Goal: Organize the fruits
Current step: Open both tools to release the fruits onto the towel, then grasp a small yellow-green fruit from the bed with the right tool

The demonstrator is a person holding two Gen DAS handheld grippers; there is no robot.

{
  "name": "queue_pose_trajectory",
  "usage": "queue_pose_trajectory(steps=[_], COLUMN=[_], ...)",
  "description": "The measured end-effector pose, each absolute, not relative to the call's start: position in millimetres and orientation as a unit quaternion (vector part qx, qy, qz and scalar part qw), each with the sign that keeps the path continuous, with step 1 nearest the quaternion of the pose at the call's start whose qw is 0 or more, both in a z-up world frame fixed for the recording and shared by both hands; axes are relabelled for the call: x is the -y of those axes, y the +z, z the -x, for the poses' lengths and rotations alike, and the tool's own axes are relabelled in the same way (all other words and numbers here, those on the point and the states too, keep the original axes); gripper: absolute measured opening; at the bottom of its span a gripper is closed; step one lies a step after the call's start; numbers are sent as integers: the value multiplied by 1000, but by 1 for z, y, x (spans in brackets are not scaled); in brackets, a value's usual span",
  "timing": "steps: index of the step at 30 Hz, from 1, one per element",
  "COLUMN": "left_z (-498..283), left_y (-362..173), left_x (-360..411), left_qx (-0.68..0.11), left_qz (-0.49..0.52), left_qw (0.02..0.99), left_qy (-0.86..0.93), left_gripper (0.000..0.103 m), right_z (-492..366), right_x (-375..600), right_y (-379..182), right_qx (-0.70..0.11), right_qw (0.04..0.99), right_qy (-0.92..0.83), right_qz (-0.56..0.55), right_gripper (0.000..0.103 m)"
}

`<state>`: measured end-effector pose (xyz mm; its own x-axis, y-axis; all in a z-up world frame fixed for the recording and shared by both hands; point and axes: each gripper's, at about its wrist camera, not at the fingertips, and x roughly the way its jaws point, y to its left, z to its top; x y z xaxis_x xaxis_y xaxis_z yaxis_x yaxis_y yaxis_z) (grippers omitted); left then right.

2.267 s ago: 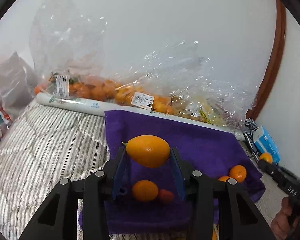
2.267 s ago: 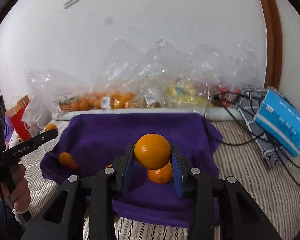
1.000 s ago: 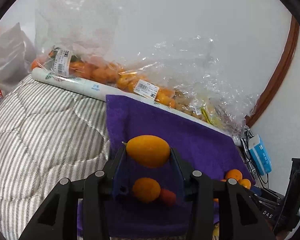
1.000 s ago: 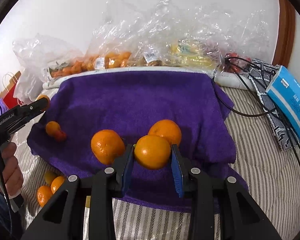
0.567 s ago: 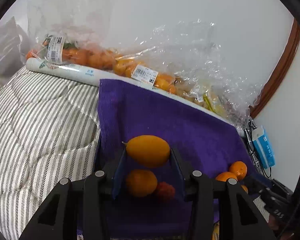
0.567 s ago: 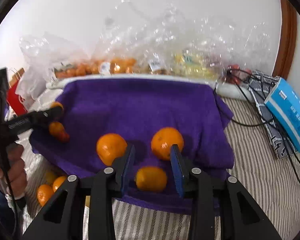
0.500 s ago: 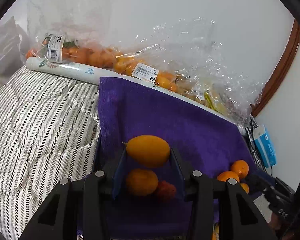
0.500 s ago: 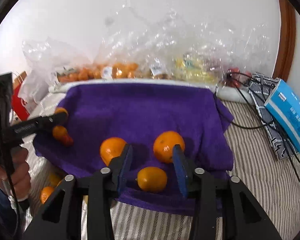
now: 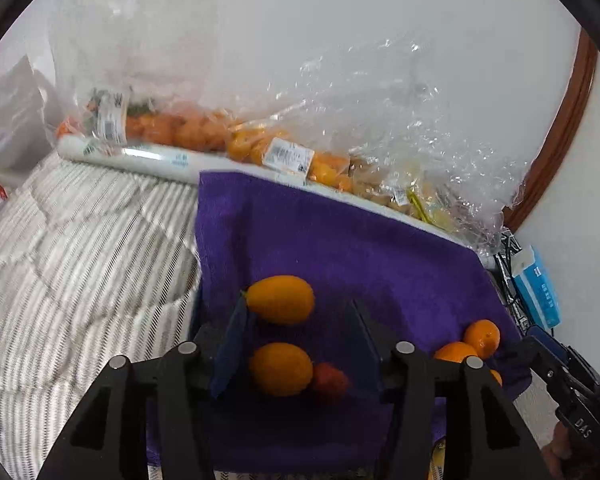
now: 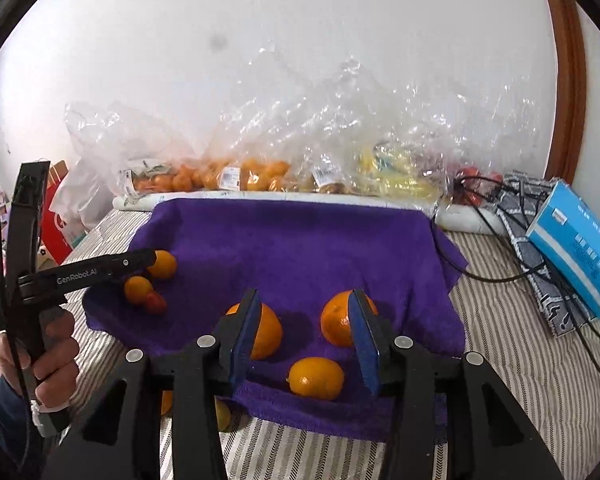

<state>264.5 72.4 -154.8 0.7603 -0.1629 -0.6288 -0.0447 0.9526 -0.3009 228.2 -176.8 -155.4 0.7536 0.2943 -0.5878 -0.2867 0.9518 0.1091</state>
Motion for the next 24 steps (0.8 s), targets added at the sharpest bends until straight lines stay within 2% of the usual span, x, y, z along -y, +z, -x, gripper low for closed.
queue_pose_trajectory(steps=[5,12,15,24], left_z=[-257,-252,-246,-207], left_y=[-144,-138,-134,-134], left_x=[-68,-59,-60,-79], left_qx=[-319,-305,-300,-336], left_qz=[122,86,80,56], left_qw=[940,949,951,940], left_qy=[-16,-8,-7,-1], left_gripper=[53,54,54,54], right_z=[-220,-199,-189,-166], right_x=[175,170,165,137], right_y=[-150,-157,-166,-185], right_qx=[-304,-352,-379,-401], right_qw=[940,922,910,901], right_qy=[152,154,158,166], right_qz=[-23,-50,-51,-16], right_gripper=[49,49,43,39])
